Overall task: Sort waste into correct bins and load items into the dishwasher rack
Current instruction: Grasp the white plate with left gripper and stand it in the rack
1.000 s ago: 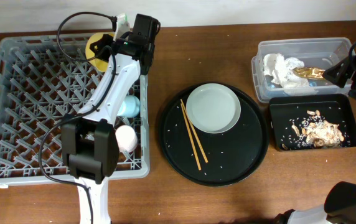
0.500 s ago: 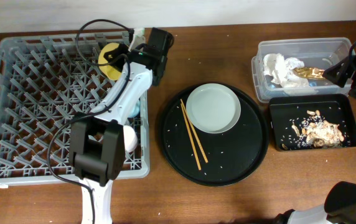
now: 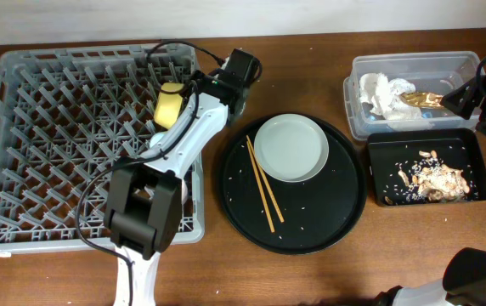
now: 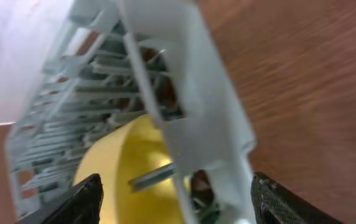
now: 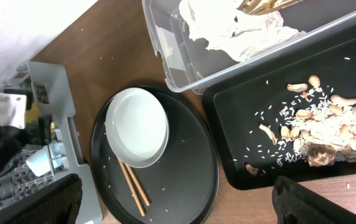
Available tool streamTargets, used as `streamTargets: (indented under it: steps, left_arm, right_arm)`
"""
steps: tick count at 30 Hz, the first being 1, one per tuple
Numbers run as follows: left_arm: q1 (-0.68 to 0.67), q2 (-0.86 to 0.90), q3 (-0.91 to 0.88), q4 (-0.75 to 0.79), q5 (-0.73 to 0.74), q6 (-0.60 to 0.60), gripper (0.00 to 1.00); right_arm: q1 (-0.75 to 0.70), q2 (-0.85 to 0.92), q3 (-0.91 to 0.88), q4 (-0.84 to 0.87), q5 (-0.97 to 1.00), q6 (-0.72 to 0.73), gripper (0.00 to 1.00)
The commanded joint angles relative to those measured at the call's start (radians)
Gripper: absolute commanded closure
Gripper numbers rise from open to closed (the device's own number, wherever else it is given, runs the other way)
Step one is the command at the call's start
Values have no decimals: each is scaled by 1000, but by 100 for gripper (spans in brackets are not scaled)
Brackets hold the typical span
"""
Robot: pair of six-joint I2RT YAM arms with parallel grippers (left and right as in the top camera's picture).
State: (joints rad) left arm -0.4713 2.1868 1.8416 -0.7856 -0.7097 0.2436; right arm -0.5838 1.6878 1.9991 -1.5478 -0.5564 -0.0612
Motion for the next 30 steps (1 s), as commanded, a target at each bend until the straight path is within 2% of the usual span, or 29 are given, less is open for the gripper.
streamTargets:
  steps: [1,3,4,6,7,8,9,11,13,16,17,21,26,30]
  left_arm:
    - [-5,-129,-5,-1,300,-111,1]
    - [-5,-234,-1,2,460,-123,1]
    - [-6,-317,-1,6,621,-123,1]
    - [-7,-370,-1,3,927,-124,1]
    - [-10,-362,-7,-6,1004,-160,2]
    - [-21,-336,-27,-28,1003,-211,11]
    - [-29,-307,-53,-41,1003,-211,22]
    - [-41,-220,-94,-45,998,-231,37]
    - [-41,-150,-94,-40,998,-253,39]
    - [-41,-35,-94,-41,975,-278,49]
    - [-41,-11,-94,-42,923,-331,50]
    - [-41,26,-94,-23,918,-334,51]
    - [-41,31,-94,16,884,-338,57]
    - [-49,98,-94,27,869,-338,57]
  right_arm:
    - [2,6,6,-1,11,-12,2]
    - [2,6,6,-1,11,-12,1]
    - [2,6,6,-1,11,-12,2]
    - [3,6,6,-1,11,-12,1]
    - [8,6,6,-1,12,-13,2]
    - [15,6,6,-1,12,-13,2]
    - [21,6,6,-1,13,-13,2]
    - [24,6,6,-1,12,-13,2]
    - [24,6,6,-2,12,-13,1]
    - [24,6,6,-2,13,-13,1]
    - [24,6,6,-2,13,-13,1]
    - [24,6,6,-3,13,-13,1]
    - [24,6,2,-8,16,-13,1]
    - [24,6,2,-8,16,-13,1]
